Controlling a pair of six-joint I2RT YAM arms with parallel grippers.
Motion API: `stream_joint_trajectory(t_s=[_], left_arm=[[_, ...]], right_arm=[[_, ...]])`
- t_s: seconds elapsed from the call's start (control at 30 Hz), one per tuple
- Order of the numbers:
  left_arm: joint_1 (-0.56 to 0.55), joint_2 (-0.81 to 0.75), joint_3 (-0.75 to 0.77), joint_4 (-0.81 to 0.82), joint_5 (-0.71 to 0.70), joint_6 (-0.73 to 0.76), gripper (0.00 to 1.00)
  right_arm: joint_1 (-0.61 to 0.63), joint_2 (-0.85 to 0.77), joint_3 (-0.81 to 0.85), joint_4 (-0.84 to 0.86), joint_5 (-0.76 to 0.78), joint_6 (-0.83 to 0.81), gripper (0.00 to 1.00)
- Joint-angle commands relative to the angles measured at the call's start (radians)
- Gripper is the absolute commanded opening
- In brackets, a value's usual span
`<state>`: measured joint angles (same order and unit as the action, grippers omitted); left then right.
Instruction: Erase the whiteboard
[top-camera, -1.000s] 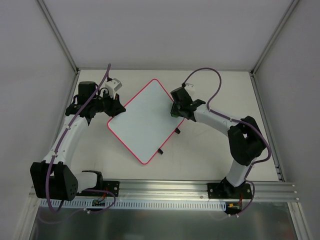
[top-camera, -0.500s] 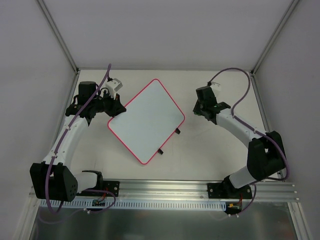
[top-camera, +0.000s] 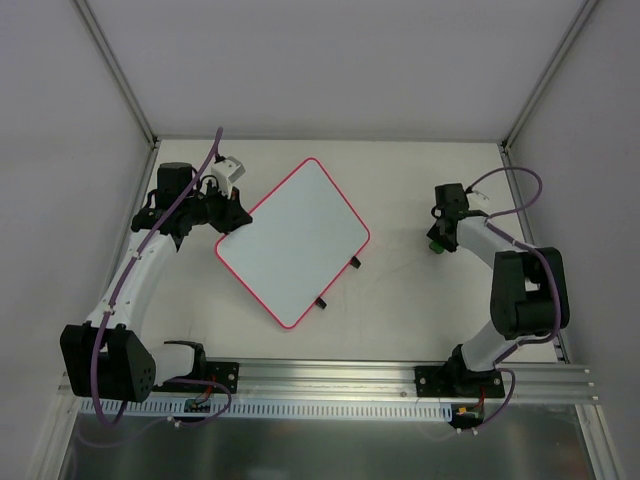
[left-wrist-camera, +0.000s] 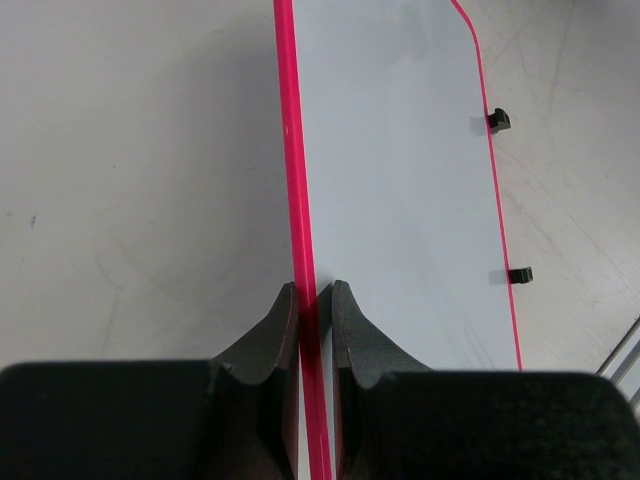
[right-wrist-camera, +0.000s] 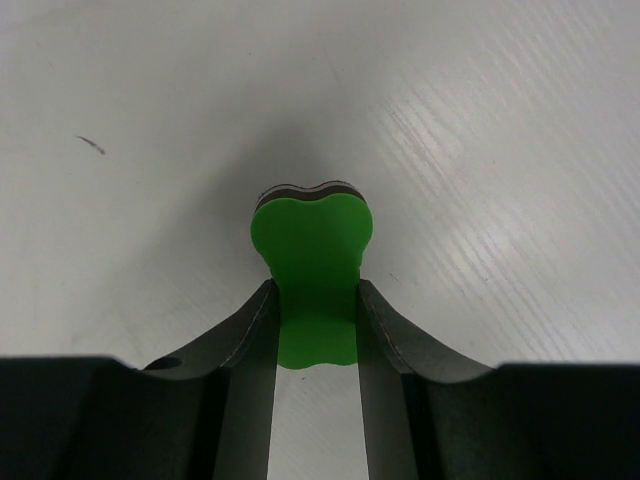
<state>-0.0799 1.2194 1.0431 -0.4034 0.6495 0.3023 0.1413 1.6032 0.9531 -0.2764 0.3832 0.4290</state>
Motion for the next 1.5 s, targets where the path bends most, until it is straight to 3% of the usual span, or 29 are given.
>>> stream_joint_trajectory(t_s=[0.0, 0.17, 0.4, 0.6, 0.67, 0.93, 1.03, 1.07, 1.1, 1.27, 1.47], left_arm=[[-0.015, 0.014, 0.023, -0.005, -0.039, 0.067, 0.09], [-0.015, 0.019, 0.026, -0.005, -0.047, 0.066, 0.14], [-0.015, 0.037, 0.040, -0.005, -0.060, 0.061, 0.24], [-0.014, 0.040, 0.049, -0.005, -0.063, 0.061, 0.36], [-0.015, 0.038, 0.052, -0.005, -0.062, 0.054, 0.37], [-0.015, 0.025, 0.055, -0.005, -0.085, 0.032, 0.68], [-0.014, 0.014, 0.060, -0.005, -0.111, 0.015, 0.85], [-0.015, 0.011, 0.066, -0.005, -0.117, 0.008, 0.95], [-0.015, 0.003, 0.070, -0.005, -0.125, 0.001, 0.99], [-0.015, -0.030, 0.116, -0.005, -0.230, -0.061, 0.99], [-0.014, -0.127, 0.201, -0.006, -0.586, -0.230, 0.99]], right_arm=[[-0.022, 0.030, 0.004, 0.002, -0.007, 0.066, 0.16], [-0.039, 0.064, 0.001, -0.023, -0.012, 0.103, 0.28], [-0.039, 0.035, -0.017, -0.029, -0.004, 0.102, 0.33], [-0.039, 0.018, -0.020, -0.041, -0.003, 0.113, 0.50], [-0.039, 0.018, -0.020, -0.041, 0.000, 0.109, 0.51], [-0.046, 0.029, -0.025, -0.041, -0.018, 0.117, 0.51], [-0.048, 0.023, -0.030, -0.041, -0.010, 0.116, 0.59], [-0.048, 0.018, -0.031, -0.043, -0.010, 0.114, 0.66], [-0.048, 0.008, -0.033, -0.043, -0.007, 0.111, 0.71], [-0.049, -0.052, -0.037, -0.073, 0.009, 0.099, 0.99], [-0.049, -0.227, -0.014, -0.138, 0.033, 0.034, 0.99]])
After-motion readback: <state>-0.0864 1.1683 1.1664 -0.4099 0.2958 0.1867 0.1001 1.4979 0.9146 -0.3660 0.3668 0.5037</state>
